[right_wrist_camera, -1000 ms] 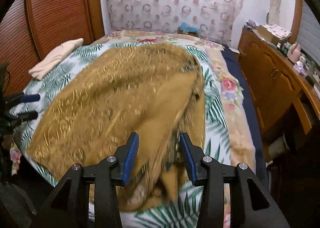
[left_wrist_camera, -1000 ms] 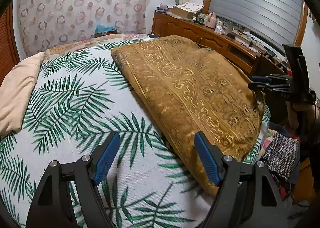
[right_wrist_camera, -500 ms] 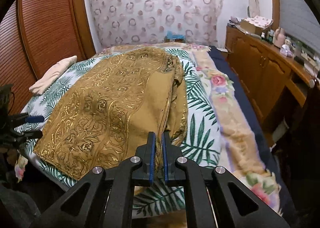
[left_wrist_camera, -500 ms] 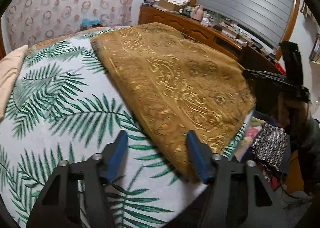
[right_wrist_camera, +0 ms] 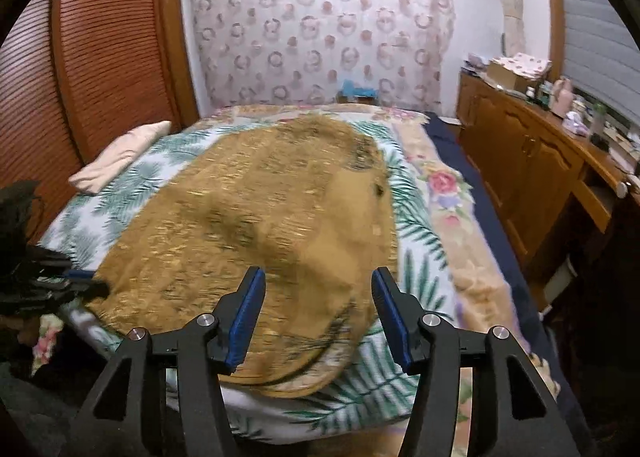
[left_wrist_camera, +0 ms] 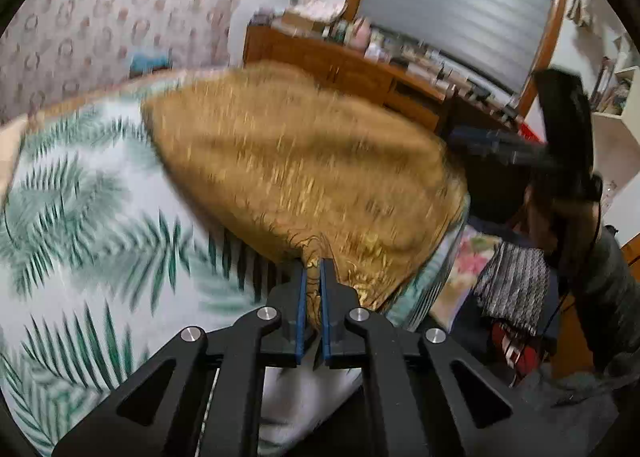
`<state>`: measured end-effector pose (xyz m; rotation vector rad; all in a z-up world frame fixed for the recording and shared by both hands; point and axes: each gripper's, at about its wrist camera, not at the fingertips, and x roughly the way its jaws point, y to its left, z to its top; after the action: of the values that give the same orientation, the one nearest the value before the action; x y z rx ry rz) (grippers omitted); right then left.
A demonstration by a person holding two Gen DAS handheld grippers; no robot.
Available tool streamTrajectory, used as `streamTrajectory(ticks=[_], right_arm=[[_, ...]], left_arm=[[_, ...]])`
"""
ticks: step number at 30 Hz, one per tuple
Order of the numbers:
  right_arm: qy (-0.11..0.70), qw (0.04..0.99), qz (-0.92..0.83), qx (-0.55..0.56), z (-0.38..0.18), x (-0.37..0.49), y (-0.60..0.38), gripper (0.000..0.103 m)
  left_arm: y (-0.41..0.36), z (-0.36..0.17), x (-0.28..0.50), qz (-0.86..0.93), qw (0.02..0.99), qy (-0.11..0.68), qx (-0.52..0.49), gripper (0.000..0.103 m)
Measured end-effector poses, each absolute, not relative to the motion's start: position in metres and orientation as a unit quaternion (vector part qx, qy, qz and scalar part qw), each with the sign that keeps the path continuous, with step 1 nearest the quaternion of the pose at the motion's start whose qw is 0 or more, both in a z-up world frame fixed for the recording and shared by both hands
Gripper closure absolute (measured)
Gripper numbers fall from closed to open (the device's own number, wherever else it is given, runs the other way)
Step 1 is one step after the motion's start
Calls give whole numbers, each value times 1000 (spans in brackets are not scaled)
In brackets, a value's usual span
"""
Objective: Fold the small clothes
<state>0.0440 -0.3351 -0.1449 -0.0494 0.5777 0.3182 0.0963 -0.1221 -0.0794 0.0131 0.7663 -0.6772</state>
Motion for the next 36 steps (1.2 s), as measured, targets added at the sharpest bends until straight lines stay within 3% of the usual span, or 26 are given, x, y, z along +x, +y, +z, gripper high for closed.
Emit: streamTrajectory(ticks=[9,25,26,27,29,31,36], right_arm=[[286,928,238,-33,-147,30,-303,38],[334,918,193,-95,-180,74,-305,36],[333,919,186,-100,-180,78,-308,44],[329,921,183,-103,-178,83,-310,70],[321,922,187,-108,-167,92,-312,92],[300,927,191,-119,-151,102,-312,97],[248,941,191,-128,-106,135,-305,98]], left_arm=[[-138,-27,131,-336,887,315,-11,97],[-129,-15,173,-318,899,297,-49,97],[-127,-14,174,-317,900,296,-51,97],[-125,-13,176,-315,901,294,-51,97],[-122,-10,178,-308,905,290,-50,97],[-118,-6,183,-297,910,284,-49,97],[-106,-2,208,-263,924,275,-47,97]])
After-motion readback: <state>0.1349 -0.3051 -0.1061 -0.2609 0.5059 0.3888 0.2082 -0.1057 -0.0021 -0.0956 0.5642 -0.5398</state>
